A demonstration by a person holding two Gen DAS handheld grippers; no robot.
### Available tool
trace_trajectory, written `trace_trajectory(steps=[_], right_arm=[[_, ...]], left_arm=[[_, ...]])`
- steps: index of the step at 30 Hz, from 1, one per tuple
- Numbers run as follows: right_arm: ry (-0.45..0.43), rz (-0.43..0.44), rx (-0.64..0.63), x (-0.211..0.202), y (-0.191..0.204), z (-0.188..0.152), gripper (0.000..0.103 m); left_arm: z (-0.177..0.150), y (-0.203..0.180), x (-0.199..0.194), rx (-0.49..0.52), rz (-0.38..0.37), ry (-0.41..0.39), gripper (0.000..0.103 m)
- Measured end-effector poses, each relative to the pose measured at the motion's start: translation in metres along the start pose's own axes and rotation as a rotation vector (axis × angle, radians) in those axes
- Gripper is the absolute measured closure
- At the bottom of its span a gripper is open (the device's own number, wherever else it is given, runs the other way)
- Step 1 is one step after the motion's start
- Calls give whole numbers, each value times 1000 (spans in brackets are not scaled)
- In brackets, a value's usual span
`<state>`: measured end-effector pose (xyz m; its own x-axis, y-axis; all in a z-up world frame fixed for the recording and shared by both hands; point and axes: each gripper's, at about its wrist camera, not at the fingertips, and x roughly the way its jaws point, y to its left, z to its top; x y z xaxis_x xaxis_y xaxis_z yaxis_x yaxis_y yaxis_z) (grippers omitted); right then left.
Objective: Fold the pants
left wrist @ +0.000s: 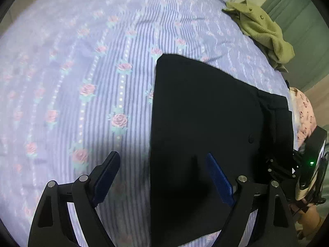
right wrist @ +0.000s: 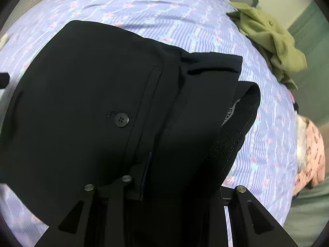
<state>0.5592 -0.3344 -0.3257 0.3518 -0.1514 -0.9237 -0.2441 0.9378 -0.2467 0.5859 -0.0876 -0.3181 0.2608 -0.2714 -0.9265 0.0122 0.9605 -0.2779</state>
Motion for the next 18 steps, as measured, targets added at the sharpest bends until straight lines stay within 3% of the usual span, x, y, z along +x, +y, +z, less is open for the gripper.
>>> trace_trajectory(steps=[5, 11, 13, 16, 18], right_arm=[[26, 11, 53, 2, -15, -1, 76], [37, 8, 75, 7, -14, 4, 76], [41, 12, 92, 8, -10, 3, 76], [45, 16, 98, 12, -12, 4, 76], [45, 31, 112, 14, -17, 4, 76]], left_arm=[[11, 15, 32, -7, -106, 56, 18], [14, 25, 48, -108, -263, 62, 20], [10, 15, 49, -103, -419, 123, 25], [3, -9, 30, 17, -502, 134, 25], [3, -11, 20, 16, -582, 121, 25]])
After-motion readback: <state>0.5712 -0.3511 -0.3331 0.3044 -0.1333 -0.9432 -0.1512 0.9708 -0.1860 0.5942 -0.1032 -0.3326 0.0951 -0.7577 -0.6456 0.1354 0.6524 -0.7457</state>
